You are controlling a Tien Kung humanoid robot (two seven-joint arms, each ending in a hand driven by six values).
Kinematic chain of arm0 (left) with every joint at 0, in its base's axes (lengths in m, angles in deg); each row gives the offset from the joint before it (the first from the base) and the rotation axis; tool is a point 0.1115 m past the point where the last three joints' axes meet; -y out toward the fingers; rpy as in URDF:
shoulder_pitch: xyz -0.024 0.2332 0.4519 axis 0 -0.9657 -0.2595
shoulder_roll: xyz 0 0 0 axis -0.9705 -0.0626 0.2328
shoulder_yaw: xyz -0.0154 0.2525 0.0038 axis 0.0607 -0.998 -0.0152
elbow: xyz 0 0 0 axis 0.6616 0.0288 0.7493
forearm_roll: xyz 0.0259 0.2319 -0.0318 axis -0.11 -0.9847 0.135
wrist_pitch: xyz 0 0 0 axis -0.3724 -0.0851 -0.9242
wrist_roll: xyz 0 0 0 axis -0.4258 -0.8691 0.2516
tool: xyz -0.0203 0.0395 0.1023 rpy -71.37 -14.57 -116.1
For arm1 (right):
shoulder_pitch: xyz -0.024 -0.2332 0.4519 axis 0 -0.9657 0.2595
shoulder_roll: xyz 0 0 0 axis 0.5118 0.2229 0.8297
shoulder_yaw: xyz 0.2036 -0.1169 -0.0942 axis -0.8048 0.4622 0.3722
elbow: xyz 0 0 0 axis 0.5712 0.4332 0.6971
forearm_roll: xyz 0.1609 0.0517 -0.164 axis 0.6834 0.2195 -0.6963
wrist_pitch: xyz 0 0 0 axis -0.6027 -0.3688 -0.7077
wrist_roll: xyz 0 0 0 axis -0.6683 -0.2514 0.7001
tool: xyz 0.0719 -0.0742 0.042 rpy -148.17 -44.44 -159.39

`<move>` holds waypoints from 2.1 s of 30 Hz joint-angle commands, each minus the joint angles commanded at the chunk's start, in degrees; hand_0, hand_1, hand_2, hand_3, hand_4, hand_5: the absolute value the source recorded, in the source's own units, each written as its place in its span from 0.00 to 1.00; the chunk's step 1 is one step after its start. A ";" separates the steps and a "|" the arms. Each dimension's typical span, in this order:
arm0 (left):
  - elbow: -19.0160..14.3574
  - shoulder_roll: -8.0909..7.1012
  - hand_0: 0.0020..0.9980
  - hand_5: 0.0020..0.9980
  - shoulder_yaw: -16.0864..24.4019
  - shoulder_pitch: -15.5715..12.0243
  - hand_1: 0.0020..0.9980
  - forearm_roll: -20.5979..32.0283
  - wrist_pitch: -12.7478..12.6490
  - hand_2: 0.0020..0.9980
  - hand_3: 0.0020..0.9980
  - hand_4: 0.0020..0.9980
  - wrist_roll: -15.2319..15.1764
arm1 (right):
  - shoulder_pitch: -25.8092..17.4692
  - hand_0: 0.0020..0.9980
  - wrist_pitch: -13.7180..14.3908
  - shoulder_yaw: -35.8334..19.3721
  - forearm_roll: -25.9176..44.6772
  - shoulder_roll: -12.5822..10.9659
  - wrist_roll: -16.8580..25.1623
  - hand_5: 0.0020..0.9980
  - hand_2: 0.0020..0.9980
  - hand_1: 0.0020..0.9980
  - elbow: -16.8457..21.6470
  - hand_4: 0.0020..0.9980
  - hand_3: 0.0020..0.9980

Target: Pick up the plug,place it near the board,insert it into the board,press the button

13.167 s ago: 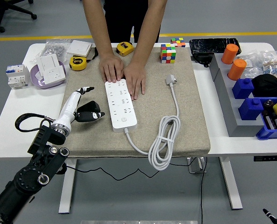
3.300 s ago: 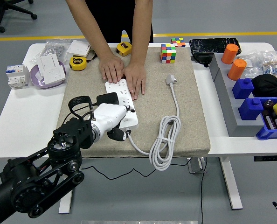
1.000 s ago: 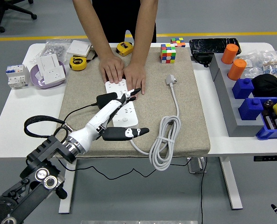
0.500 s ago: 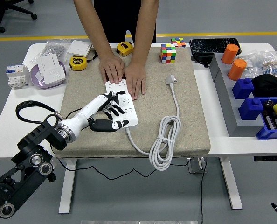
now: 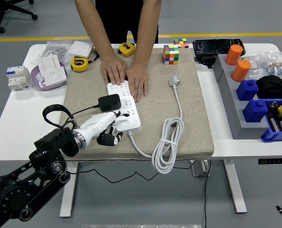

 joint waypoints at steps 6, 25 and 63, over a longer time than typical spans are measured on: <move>1.48 0.51 0.07 0.00 -1.06 0.36 0.04 0.25 -0.32 0.15 0.89 0.50 -0.18 | 0.07 0.95 0.02 0.08 0.15 -0.02 0.06 1.00 0.85 0.90 0.00 1.00 0.87; 4.34 1.89 0.07 0.00 -0.48 0.27 0.04 -1.95 -0.80 0.15 0.88 0.50 -0.53 | -0.33 0.95 -0.11 -0.05 -0.17 -0.02 0.03 1.00 0.85 0.90 0.00 1.00 0.87; 6.21 2.46 0.07 0.00 0.58 0.62 0.03 -4.14 -1.79 0.15 0.87 0.49 -1.22 | -0.22 0.95 -0.17 -0.20 -0.21 0.06 0.02 1.00 0.85 0.90 0.00 1.00 0.87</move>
